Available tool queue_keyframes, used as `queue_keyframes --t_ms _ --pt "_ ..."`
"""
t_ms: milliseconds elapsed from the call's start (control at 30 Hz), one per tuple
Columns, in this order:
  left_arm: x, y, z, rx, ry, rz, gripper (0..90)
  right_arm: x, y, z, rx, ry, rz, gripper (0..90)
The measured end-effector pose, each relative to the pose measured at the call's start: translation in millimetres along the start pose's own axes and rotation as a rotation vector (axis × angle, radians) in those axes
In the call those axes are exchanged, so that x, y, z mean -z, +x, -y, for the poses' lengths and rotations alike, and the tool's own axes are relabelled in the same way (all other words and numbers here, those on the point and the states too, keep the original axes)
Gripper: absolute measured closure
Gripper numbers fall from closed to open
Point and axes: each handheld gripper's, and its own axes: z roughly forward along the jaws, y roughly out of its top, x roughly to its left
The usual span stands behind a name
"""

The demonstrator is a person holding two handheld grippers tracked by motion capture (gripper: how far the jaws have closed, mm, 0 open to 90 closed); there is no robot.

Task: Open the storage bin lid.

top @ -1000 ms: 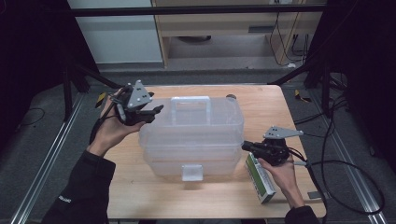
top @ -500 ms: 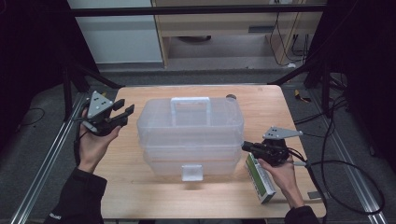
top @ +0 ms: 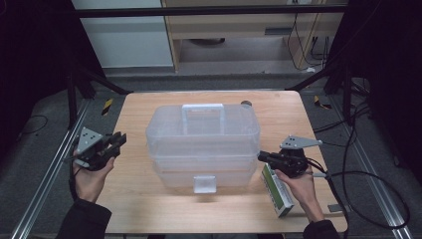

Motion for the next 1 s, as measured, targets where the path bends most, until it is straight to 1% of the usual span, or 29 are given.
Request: queue_keyframes --t_ms 67,100,133,167,200,267,300,333,400,467,500,567,600,700,800,833,1000 --pt "-0.4 -3.9 9.9 -0.006 0.016 0.019 76.5 -0.1 0.2 0.2 0.001 -0.001 0.001 88.9" --pt "-1.5 -5.6 13.8 -0.019 0.035 0.033 77.5 -0.1 0.1 0.2 0.0 0.0 0.0 88.9" --pt "-2.0 -6.4 15.6 -0.027 0.047 0.035 78.4 -0.1 0.0 0.2 0.0 -0.001 -0.001 88.9" --pt "-1.9 -6.7 17.2 -0.023 0.048 0.038 81.7 0.1 -0.2 0.3 -0.001 0.006 -0.004 88.8" --pt "-2.1 -7.5 19.0 -0.012 0.052 0.052 81.7 0.1 -0.2 0.3 -0.001 0.006 -0.004 88.8" --pt "-2.3 -10.2 23.0 -0.016 0.061 0.068 84.0 -0.2 -0.7 1.4 -0.001 0.007 -0.007 88.7" --pt "-3.2 -13.5 27.5 -0.01 0.077 0.104 85.5 -0.8 -0.7 2.1 -0.001 0.01 -0.003 88.8" --pt "-3.2 -13.5 27.5 -0.01 0.077 0.104 85.8 -0.8 -0.7 2.1 -0.001 0.01 -0.003 88.8" --pt "-4.9 -18.2 30.4 -0.013 0.082 0.153 86.1 -0.9 -0.7 2.2 0.0 0.011 -0.002 88.9" --pt "-6.2 -23.1 30.9 -0.017 0.089 0.174 87.0 -0.8 -0.6 2.2 -0.001 0.012 -0.001 88.9" --pt "-7.3 -26.3 31.3 -0.012 0.089 0.196 87.3 -0.7 -0.5 2.2 0.001 0.011 0.0 88.9" --pt "-10.2 -36.3 30.5 -0.04 0.091 0.235 87.4 -0.7 -0.8 2.1 -0.003 0.01 -0.004 88.9" --pt "-10.2 -36.3 30.5 -0.04 0.091 0.235 87.4 -0.7 -0.8 2.1 -0.003 0.01 -0.004 88.9" --pt "-10.3 -42.5 28.9 -0.06 0.08 0.255 87.3 -0.6 -0.6 2.2 0.002 0.012 -0.002 88.9" --pt "-10.9 -44.5 27.7 -0.057 0.069 0.269 87.1 -0.5 -0.7 2.0 -0.002 0.01 -0.003 88.8" --pt "-10.9 -45.3 26.9 -0.055 0.059 0.28 87.0 -0.3 -0.9 1.7 -0.002 0.008 -0.003 88.8" --pt "-10.0 -46.3 24.4 -0.052 0.047 0.281 86.8 0.1 -0.9 0.6 -0.002 0.003 -0.001 88.9"
